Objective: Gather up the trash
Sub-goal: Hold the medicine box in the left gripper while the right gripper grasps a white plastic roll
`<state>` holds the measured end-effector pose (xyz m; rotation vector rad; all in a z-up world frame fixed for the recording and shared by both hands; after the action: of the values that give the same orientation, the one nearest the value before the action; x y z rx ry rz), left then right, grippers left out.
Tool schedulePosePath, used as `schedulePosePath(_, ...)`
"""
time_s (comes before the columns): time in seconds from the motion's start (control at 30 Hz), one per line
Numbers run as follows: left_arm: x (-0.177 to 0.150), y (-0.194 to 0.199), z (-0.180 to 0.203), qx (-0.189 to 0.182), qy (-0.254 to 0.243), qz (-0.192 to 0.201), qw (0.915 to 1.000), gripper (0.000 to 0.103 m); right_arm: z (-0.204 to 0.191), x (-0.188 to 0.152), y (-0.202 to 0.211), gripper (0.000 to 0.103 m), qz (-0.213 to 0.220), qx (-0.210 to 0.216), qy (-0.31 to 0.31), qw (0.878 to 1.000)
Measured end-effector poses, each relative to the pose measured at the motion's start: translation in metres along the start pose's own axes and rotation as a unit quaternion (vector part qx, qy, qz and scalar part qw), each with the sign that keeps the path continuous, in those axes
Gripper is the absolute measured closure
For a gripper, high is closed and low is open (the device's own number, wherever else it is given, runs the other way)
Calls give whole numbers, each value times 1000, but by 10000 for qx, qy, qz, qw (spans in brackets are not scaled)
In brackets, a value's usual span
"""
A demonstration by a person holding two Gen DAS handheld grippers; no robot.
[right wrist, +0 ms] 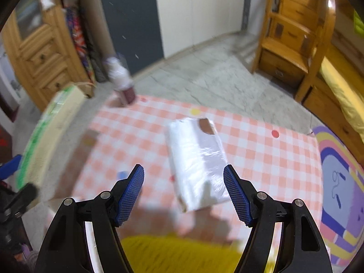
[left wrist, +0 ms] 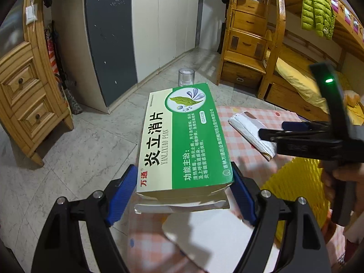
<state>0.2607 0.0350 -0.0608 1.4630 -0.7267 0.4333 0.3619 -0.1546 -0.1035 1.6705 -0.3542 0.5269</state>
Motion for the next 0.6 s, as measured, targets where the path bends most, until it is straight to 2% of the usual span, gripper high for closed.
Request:
schedulePosePath(0.13, 2, -19, 1, -71, -34, -80, 9999, 26, 13, 0, -27, 30, -338, -76, -126, 9993)
schedulePosePath(0.2, 0, -25, 2, -117, -41, -123, 9998, 26, 15, -5, -35, 26, -544, -28, -126, 9984)
schedulePosePath(0.27, -3, -28, 3, -148, -21, -167, 9997, 26, 8, -8, -35, 23, -613, -123, 155, 9979)
schedulePosePath(0.33, -5, -30, 4, -164, 7, -194, 9997, 26, 1, -12, -33, 26, -648, -162, 276, 9974)
schedulePosePath(0.4, -8, -29, 6, -159, 25, -213, 9996, 26, -2, -14, -29, 38, -631, -129, 328, 9974)
schedulePosePath(0.43, -8, -29, 6, -155, 23, -219, 9996, 26, -3, -17, -26, 53, -603, -109, 365, 9975)
schedulePosePath(0.47, -8, -27, 7, -141, 18, -228, 9996, 26, -4, -17, -23, 78, -569, -126, 386, 9976)
schedulePosePath(0.5, -8, -23, 8, -128, 10, -223, 9997, 26, -3, -19, -18, 88, -536, -106, 370, 9978)
schedulePosePath(0.53, -8, -21, 7, -122, 8, -215, 9997, 26, -1, -20, -10, 95, -466, -48, 256, 9986)
schedulePosePath(0.6, -6, -7, 7, -106, 19, -140, 9998, 26, 5, -12, 10, 96, -129, 43, 75, 9999)
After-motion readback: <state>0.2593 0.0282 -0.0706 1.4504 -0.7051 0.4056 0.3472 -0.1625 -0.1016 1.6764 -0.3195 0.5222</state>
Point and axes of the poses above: each gripper's, at about its wrist camera, not at the fingertips, and y roughly against the way its jaws point, z to its right, x to its top, the point moved 2 cm from there along -y, roughly the way its jaws point, and after that the axes turned 6 degrees about -y, right-handed, at the moved point
